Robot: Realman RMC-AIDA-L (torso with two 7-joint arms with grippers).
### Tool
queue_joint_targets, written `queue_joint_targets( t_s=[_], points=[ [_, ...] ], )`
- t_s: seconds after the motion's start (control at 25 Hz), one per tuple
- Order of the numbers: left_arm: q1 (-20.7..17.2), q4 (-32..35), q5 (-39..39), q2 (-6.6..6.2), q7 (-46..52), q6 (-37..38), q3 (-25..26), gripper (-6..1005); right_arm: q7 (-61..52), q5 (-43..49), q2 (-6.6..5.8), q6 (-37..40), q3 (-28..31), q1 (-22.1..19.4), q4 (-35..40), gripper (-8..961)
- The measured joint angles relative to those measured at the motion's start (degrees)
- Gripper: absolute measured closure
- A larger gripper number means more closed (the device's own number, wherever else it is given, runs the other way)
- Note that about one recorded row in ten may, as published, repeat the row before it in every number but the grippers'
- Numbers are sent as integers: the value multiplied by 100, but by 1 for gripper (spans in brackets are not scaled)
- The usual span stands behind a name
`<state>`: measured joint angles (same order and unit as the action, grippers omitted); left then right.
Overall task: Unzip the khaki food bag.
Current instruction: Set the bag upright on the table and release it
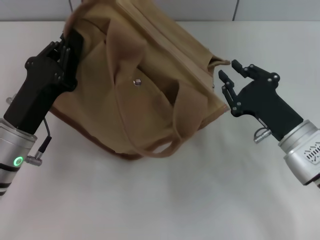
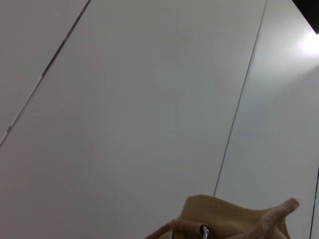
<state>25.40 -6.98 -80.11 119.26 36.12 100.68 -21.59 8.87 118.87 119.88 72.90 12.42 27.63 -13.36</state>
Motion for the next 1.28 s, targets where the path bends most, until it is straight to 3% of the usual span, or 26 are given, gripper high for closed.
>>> queue_joint_targets(
  t_s=[0.64,0.92,1.04,1.24,1.28],
  points=[
    [49,-40,-5,0,0,-108,-90,866,11,14,0,-330,-8,391,19,676],
    [90,-40,-4,0,-54,-232,-93,863,-181,-20,0,-150,129,318,-2,875],
    [102,-35,-3,0,-72,-406,-190,862,-813,-31,-22,178,407,227,62,904],
    [121,-8,-20,1,-72,-572,-752,861,-3154,-40,-53,1057,1023,141,855,904],
    [121,-8,-20,1,-72,-572,-752,860,-3154,-40,-53,1057,1023,141,855,904]
  ],
)
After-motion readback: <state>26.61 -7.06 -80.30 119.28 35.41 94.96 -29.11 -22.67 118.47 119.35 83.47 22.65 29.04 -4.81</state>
